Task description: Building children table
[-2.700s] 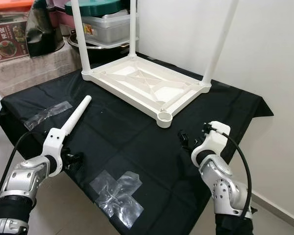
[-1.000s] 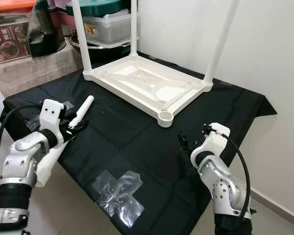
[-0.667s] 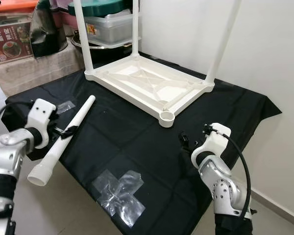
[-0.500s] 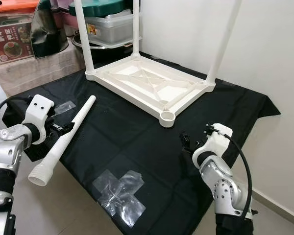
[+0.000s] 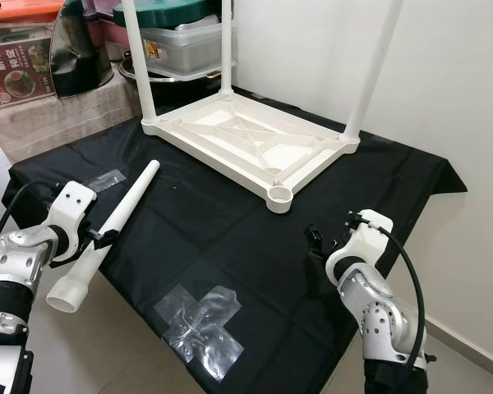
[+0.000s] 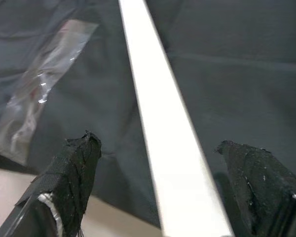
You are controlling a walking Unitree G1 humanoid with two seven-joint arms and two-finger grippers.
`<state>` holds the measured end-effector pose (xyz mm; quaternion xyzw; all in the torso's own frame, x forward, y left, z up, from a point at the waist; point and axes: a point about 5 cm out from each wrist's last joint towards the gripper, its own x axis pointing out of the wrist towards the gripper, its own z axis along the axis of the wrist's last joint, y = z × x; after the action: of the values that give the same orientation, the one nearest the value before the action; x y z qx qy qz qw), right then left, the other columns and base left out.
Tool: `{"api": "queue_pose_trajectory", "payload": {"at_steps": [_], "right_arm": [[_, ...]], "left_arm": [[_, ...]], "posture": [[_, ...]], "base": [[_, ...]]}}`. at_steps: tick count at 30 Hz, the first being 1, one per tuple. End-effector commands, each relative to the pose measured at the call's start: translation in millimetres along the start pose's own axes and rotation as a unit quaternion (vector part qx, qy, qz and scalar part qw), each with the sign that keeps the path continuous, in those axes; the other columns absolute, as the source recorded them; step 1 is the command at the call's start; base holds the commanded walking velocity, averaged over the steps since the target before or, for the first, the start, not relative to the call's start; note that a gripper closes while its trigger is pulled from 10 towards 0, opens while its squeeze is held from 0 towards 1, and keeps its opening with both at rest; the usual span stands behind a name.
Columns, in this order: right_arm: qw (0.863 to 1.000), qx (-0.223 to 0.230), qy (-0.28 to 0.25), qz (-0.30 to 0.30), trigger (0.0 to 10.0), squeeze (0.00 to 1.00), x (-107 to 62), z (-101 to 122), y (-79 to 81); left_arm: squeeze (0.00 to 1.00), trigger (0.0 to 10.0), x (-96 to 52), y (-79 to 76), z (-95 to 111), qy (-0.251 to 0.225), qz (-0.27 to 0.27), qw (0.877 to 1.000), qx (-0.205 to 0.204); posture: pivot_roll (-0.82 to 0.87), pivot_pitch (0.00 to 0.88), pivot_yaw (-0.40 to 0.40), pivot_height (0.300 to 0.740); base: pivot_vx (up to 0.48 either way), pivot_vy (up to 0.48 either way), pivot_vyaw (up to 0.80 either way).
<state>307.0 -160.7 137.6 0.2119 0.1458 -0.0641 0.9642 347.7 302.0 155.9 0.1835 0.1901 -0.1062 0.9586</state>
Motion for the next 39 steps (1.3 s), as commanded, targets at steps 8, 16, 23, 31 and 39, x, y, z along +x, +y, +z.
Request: {"api": "queue_pose_trajectory", "payload": {"at_steps": [8, 16, 23, 31, 39], "right_arm": [[1.000, 0.003, 0.020, -0.007, 10.0, 0.00, -0.8, -6, -6.2], [1.000, 0.003, 0.023, -0.007, 10.0, 0.00, -0.3, -7, -6.4], [1.000, 0.005, 0.026, -0.010, 10.0, 0.00, 0.0, -7, -6.4], [1.000, 0.005, 0.028, -0.011, 10.0, 0.00, 0.5, -8, -6.2], [0.999, 0.006, 0.029, -0.011, 10.0, 0.00, 0.5, -9, -5.5]], "left_arm": [[0.00, 10.0, 4.9, -5.3, -18, 0.031, 0.009, 0.999, -0.012], [0.00, 10.0, 7.4, -10.5, -23, 0.044, -0.013, 0.999, -0.022], [0.00, 10.0, 11.2, -19.0, -26, 0.052, -0.040, 0.998, -0.023], [0.00, 0.0, 13.6, -23.8, -26, 0.049, -0.051, 0.997, -0.030], [0.00, 0.0, 15.1, -29.8, -30, 0.050, -0.061, 0.996, -0.034]], "posture": [[0.09, 0.000, -0.039, 0.740], [0.09, 0.000, -0.040, 0.740], [0.09, 0.000, -0.038, 0.740], [0.09, 0.000, -0.035, 0.740], [0.09, 0.000, -0.034, 0.740]], "base": [[0.000, 0.000, 0.00], [0.000, 0.000, 0.00], [0.000, 0.000, 0.00], [0.000, 0.000, 0.00], [0.000, 0.000, 0.00]]}}
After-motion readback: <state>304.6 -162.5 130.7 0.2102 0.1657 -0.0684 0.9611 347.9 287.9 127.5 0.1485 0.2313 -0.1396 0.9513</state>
